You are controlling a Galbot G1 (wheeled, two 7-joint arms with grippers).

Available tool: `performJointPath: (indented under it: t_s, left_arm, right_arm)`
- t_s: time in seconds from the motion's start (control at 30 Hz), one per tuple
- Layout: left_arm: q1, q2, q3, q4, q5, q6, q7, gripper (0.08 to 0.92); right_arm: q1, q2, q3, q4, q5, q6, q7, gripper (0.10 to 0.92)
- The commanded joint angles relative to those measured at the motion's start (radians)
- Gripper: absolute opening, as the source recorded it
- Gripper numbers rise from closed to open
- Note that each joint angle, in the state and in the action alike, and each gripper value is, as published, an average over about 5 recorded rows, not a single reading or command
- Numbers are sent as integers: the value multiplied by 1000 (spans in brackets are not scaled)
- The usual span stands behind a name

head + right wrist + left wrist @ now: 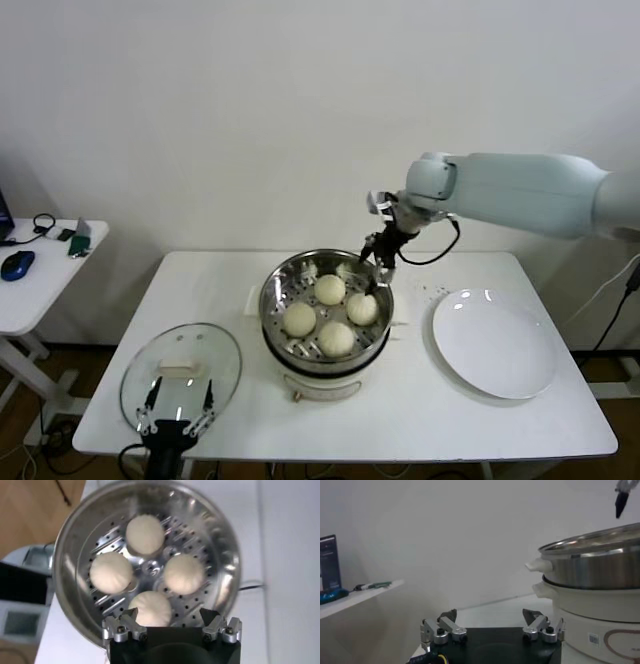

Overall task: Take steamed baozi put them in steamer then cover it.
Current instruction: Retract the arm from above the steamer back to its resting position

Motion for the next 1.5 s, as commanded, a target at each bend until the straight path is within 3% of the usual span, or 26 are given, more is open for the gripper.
performJointPath:
  t_s: [0.03,0.17,0.43,0.8,1.2,1.5]
  left_arm:
    - [9,8,-6,-15,58,-5,-18,823]
    - [9,12,-12,-22,120,11,-29,823]
    - [19,6,-24,-61,322,29,-52,823]
    - [35,22,-46,-130,627,137,-76,823]
    - [-4,44,-70,-84,1298,222,13,823]
    - [-132,32,-51,91,1455,264,7,823]
  right_arm:
    - [-162,-278,315,58,45,239,318,823]
    - [-372,-375,555,97,27,314,474,823]
    - [-963,-508,1187,189,-75,352,603,823]
    - [-1759,-394,2028,302,-213,342,670,823]
    - [-2110,-136,2387,353,-349,306,676,823]
    - [-2185,-68,2433,366,-396,298,669,823]
